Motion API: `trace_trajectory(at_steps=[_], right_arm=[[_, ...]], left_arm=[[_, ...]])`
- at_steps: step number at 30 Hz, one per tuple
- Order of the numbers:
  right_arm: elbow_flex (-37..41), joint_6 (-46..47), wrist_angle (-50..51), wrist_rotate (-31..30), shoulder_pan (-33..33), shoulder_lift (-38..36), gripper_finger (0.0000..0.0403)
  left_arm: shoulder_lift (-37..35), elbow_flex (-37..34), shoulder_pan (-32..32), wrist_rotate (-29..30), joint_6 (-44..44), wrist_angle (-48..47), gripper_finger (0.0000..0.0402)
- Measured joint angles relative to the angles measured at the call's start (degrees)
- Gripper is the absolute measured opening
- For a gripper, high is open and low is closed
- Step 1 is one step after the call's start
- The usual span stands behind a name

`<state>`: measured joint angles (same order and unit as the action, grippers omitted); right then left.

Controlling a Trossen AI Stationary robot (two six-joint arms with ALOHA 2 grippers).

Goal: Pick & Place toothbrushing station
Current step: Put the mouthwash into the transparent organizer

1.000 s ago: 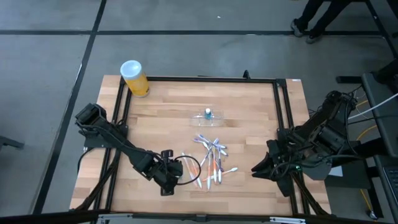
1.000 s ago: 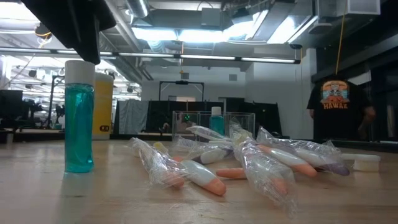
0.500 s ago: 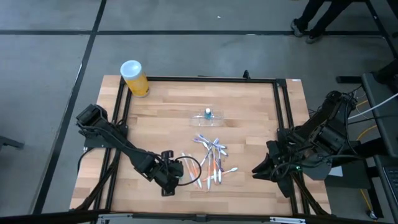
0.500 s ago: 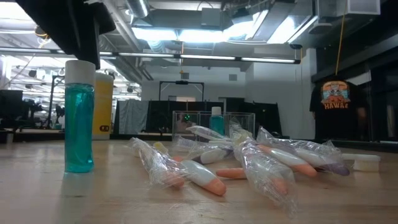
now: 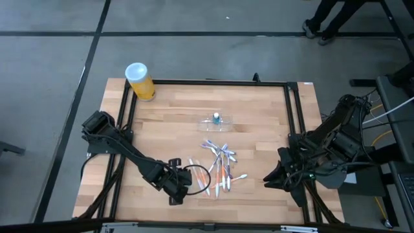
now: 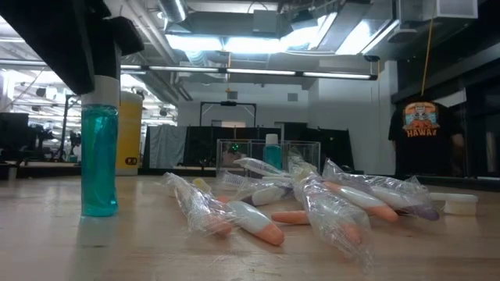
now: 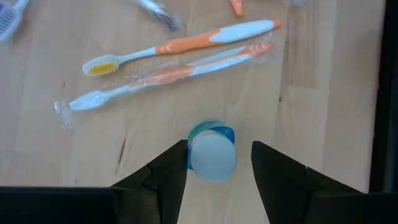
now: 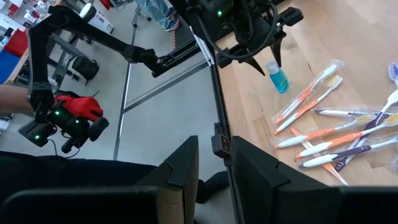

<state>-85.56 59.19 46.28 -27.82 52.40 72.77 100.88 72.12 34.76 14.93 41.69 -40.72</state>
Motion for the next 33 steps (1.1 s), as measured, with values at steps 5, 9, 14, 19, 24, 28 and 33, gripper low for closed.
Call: trace_trajectory(at_steps=[5, 9, 14, 19, 24, 28, 33], right_arm=[[-0.02, 0.18, 0.0, -0.03, 0.0, 0.0, 0.0098], [-0.02, 0.17, 0.0, -0.03, 0.0, 0.0, 0.0098], [-0.02, 0.16, 0.01, -0.23, 0.0, 0.0, 0.0098], [-0.02, 0.14, 0.01, -0.25, -0.02, 0.0, 0.0098], [-0.02, 0.14, 0.02, -0.76, 0.0, -0.02, 0.0098], [-0.04, -0.06, 0.0, -1.35, 0.0, -0.02, 0.0098], [-0.04, -0.28, 0.02, -1.8, 0.0, -0.02, 0.0098]], left_arm=[[0.0, 0.0, 0.0, 0.88, 0.18, -0.03, 0.0142], [0.0, 0.0, 0.0, 1.37, 0.85, -0.26, 0.0117], [0.0, 0.0, -0.25, 1.73, 1.71, -0.32, 0.0093], [-0.39, 0.0, -1.75, 1.71, 2.05, -0.93, 0.0093], [-2.37, 0.0, -4.93, 3.05, -0.19, -1.36, 0.0093], [-4.57, 0.02, -9.58, 4.49, -2.73, -0.99, 0.0093], [-5.49, 4.27, -18.49, 3.01, -7.09, -3.42, 0.0093]])
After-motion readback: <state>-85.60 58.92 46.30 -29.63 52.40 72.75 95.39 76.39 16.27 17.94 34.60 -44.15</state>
